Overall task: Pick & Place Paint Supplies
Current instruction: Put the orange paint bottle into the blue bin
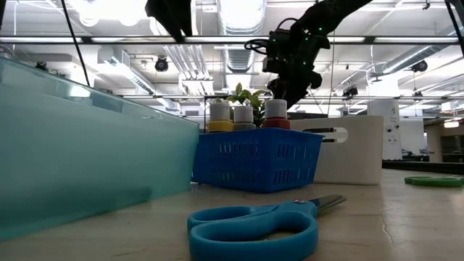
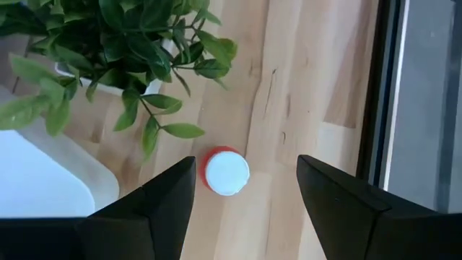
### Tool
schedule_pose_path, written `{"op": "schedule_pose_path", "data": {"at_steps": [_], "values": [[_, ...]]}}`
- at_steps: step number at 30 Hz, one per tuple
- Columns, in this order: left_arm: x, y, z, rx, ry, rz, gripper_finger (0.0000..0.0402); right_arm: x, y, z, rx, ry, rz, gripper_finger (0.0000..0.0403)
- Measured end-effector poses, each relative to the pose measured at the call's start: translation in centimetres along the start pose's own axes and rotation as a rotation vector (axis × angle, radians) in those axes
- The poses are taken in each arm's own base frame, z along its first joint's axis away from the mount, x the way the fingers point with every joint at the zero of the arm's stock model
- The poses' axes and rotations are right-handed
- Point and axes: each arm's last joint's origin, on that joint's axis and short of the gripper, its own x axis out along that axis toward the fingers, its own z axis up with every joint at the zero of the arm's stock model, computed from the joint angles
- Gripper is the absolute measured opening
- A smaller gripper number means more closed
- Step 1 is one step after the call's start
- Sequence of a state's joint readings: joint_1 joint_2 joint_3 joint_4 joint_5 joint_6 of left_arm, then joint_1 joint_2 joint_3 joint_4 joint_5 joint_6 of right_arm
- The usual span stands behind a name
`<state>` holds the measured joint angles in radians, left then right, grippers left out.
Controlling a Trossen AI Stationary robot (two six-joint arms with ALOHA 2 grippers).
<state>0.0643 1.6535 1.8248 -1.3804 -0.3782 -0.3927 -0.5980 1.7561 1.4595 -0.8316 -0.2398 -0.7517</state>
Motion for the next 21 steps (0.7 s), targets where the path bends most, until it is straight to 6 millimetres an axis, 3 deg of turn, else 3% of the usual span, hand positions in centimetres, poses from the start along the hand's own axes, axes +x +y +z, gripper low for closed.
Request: {"op": "schedule_pose_path", "data": {"at_steps": [21], "values": [[-0.6,0.3,-0.1,-0.004,-0.021,0.004,0.0259,4.6,-0.5,-1.2,0.052,0.079,0.102,0.0240]]}}
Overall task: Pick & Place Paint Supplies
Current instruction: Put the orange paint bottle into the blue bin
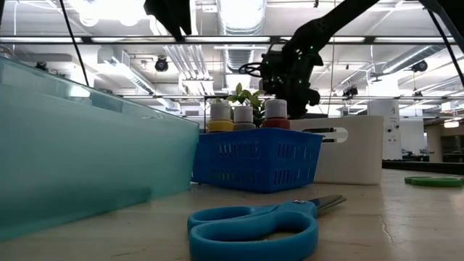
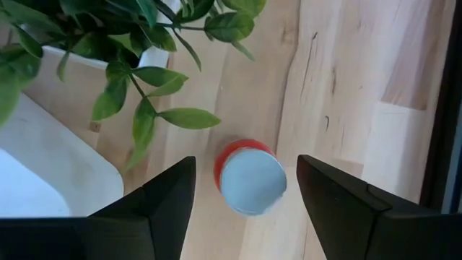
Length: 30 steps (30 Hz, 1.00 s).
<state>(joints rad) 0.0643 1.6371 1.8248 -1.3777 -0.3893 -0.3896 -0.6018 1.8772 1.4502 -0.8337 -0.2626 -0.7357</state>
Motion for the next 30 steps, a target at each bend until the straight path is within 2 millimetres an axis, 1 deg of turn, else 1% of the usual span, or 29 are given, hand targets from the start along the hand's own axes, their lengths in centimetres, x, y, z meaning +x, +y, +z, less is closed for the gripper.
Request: {"op": "schedule_pose_path", "data": {"at_steps": [4,6,9,14,18,20,22,24,27,30], "values": [[0.0,0.0,0.0,0.001,0.001,0.000,0.0258,0.3,-0.1,-0.1,0.014,0.006,0.004,0.0238],[0.0,0.0,0.0,0.001,0.002,0.001,0.0258,0.4,-0.1,-0.1,0.021,0.008,0.006,0.0227],[0.0,0.0,0.0,0.001,0.003,0.001,0.0258,0.4,-0.1,-0.1,0.024,0.009,0.006,0.0194],[0.0,0.0,0.0,0.001,0.003,0.001,0.0258,0.4,-0.1,-0.1,0.027,0.007,0.003,0.0113],[0.0,0.0,0.0,0.001,0.003,0.001,0.0258,0.3,-0.2,-0.1,0.057,0.023,-0.018,0.0110],[0.0,0.0,0.0,0.001,0.003,0.001,0.0259,-0.1,0.0,-0.2,0.068,0.032,-0.026,0.0110],[0.0,0.0,0.0,0.001,0.003,0.001,0.0258,-1.0,0.2,-0.2,0.079,0.035,-0.053,0.0110],[0.0,0.0,0.0,0.003,0.003,0.001,0.0259,-2.4,0.4,-0.2,0.095,0.023,-0.083,0.0110],[0.0,0.0,0.0,0.026,0.005,0.002,0.0259,-5.0,1.0,-0.3,0.147,-0.019,-0.114,0.0110],[0.0,0.1,-0.2,0.036,0.020,0.008,0.0259,-7.9,2.2,-0.4,0.214,-0.079,-0.100,0.0110]]}}
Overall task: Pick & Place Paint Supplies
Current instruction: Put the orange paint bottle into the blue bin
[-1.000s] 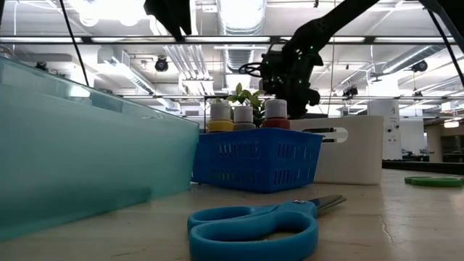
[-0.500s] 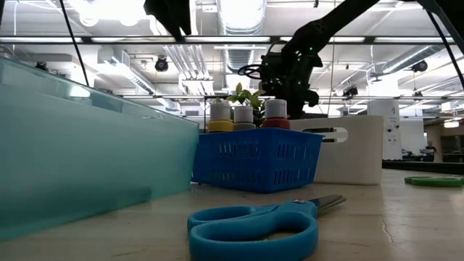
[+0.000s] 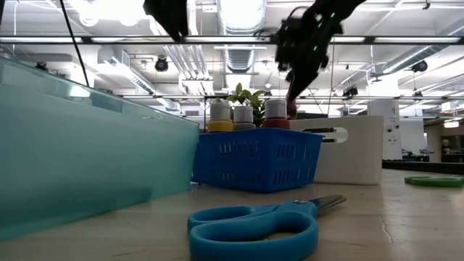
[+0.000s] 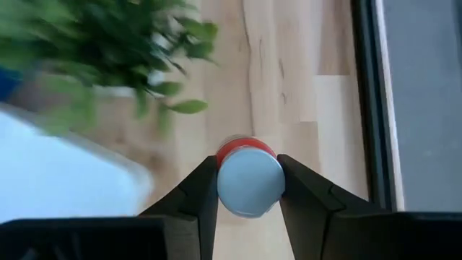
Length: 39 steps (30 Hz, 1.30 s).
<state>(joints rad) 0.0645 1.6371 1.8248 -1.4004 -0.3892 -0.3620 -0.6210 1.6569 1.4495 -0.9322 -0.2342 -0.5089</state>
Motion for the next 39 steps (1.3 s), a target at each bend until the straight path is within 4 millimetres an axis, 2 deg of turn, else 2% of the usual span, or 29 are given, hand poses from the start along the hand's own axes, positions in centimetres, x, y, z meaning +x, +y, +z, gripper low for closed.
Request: {"op": "schedule_pose_path", "data": {"at_steps": [4,9,13,17,22,28,32,36,39], "values": [[-0.2,0.3,-0.2,0.008,0.010,0.005,0.0259,-3.2,3.1,0.0,0.065,-0.031,0.073,0.0110],[-0.7,0.6,-0.3,-0.052,-0.018,0.021,0.0259,-6.5,9.8,1.0,-0.022,-0.118,0.160,0.0110],[-0.7,0.6,-0.2,-0.111,-0.026,0.031,0.0259,-8.3,15.2,1.7,-0.081,-0.200,0.196,0.0110],[-0.7,0.6,-0.2,-0.127,-0.027,0.031,0.0259,-9.0,19.4,1.8,-0.042,-0.218,0.195,0.0110],[-0.7,0.6,-0.3,-0.123,-0.023,0.039,0.0259,-8.1,24.0,2.3,0.053,-0.226,0.152,0.0110],[-0.8,0.9,-0.6,-0.116,-0.004,0.061,0.0259,-6.2,27.8,5.5,0.221,-0.229,0.133,0.0110],[-1.5,1.4,-1.1,-0.129,-0.012,0.096,0.0257,-4.5,29.5,7.9,0.262,-0.169,0.064,0.0110],[-2.5,2.2,-1.7,-0.135,-0.028,0.122,0.0251,-2.7,30.6,9.2,0.301,-0.056,-0.007,0.0110],[-3.5,2.9,-2.3,-0.143,-0.047,0.120,0.0242,-1.5,31.4,10.1,0.305,-0.034,-0.034,0.0110]]}}
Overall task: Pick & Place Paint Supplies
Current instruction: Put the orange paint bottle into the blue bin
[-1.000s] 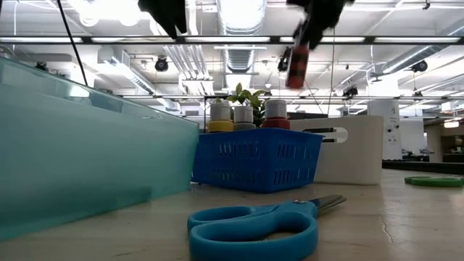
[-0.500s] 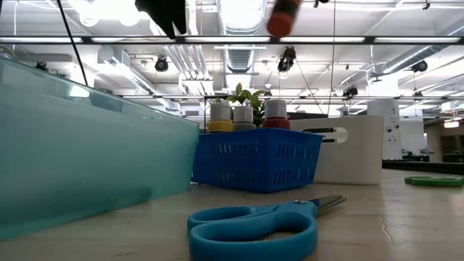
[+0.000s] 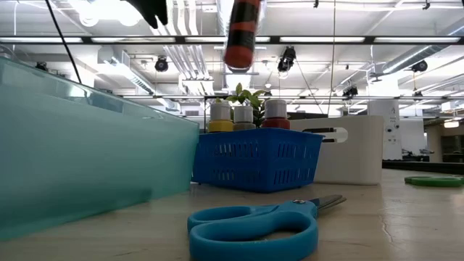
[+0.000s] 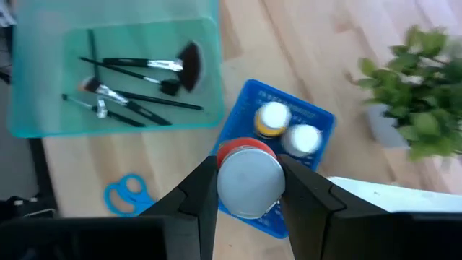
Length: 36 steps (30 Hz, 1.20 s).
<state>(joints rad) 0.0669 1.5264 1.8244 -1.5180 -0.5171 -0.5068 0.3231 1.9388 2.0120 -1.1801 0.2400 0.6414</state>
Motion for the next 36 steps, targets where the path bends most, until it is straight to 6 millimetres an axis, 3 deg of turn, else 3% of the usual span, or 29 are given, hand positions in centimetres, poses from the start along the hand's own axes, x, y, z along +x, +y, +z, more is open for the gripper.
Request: {"op": "schedule_pose_path", "data": {"at_steps": [10,24,36], "values": [[-2.2,2.3,-1.5,-0.025,-0.052,-0.029,0.0191,3.8,0.9,-0.4,0.028,0.078,-0.056,0.0110],[0.3,2.5,-6.4,-0.103,-0.025,-0.119,0.0175,7.4,-0.3,-2.8,0.030,0.112,-0.030,0.0110],[0.4,2.2,-6.5,-0.132,-0.053,-0.164,0.0175,9.9,-1.4,-4.5,0.019,0.107,-0.009,0.0110]]}}
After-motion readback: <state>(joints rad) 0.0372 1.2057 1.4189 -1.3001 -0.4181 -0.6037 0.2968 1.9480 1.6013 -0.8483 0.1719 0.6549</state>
